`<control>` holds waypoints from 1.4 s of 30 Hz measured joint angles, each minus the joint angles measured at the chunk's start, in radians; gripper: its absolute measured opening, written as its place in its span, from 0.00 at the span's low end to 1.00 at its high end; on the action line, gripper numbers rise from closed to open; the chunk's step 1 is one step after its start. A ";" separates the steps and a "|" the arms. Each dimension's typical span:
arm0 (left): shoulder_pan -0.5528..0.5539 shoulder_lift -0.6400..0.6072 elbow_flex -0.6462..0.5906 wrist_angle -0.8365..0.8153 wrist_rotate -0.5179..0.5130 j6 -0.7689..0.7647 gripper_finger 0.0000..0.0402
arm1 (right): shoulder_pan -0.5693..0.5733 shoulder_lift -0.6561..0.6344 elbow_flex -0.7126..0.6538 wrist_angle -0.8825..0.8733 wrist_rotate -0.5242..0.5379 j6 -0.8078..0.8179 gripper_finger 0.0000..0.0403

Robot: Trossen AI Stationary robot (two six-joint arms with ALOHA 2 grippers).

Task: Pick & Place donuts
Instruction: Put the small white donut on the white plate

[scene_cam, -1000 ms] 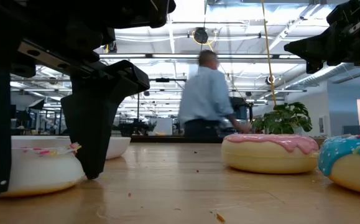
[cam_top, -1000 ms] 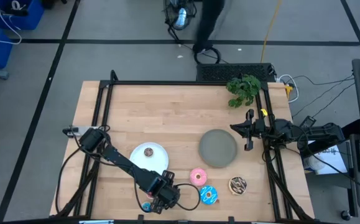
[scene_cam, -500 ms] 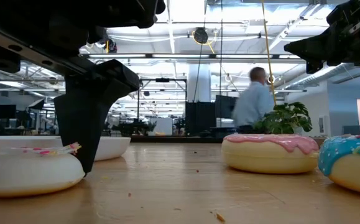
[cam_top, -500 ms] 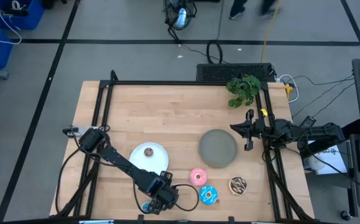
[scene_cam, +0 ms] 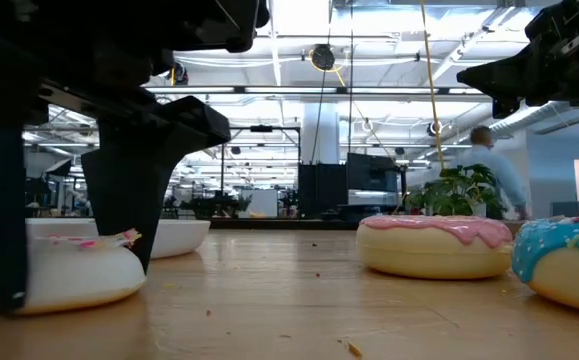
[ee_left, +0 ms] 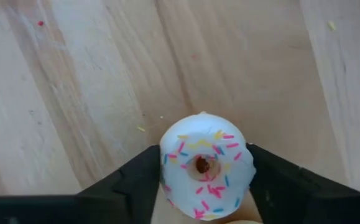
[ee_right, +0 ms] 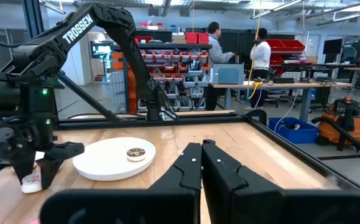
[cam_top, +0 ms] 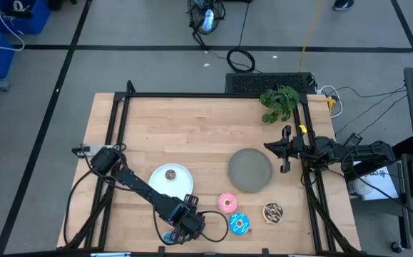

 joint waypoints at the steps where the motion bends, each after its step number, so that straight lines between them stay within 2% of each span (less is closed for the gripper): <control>1: 0.001 -0.003 0.005 -0.004 -0.001 0.001 0.52 | 0.000 0.000 0.000 0.000 0.000 0.000 0.00; 5: 0.002 -0.005 0.038 -0.042 -0.011 0.003 0.45 | 0.000 0.000 0.000 0.000 0.000 0.000 0.00; 8: 0.002 -0.021 0.063 -0.071 -0.011 0.006 0.44 | 0.000 0.000 0.000 0.000 0.000 0.000 0.00; 19: 0.014 -0.207 0.157 -0.237 -0.094 0.017 0.53 | 0.000 0.002 0.000 -0.001 0.000 0.000 0.00; 27: 0.022 -0.386 0.161 -0.274 -0.129 -0.084 0.50 | 0.000 0.004 0.000 0.001 0.000 0.000 0.00; 35: 0.021 -0.464 0.161 -0.441 -0.183 -0.130 0.39 | 0.000 0.004 0.000 0.002 0.000 0.000 0.00; 42: 0.022 -0.502 0.161 -0.555 -0.198 -0.217 0.43 | 0.000 0.004 0.000 0.003 0.000 0.000 0.00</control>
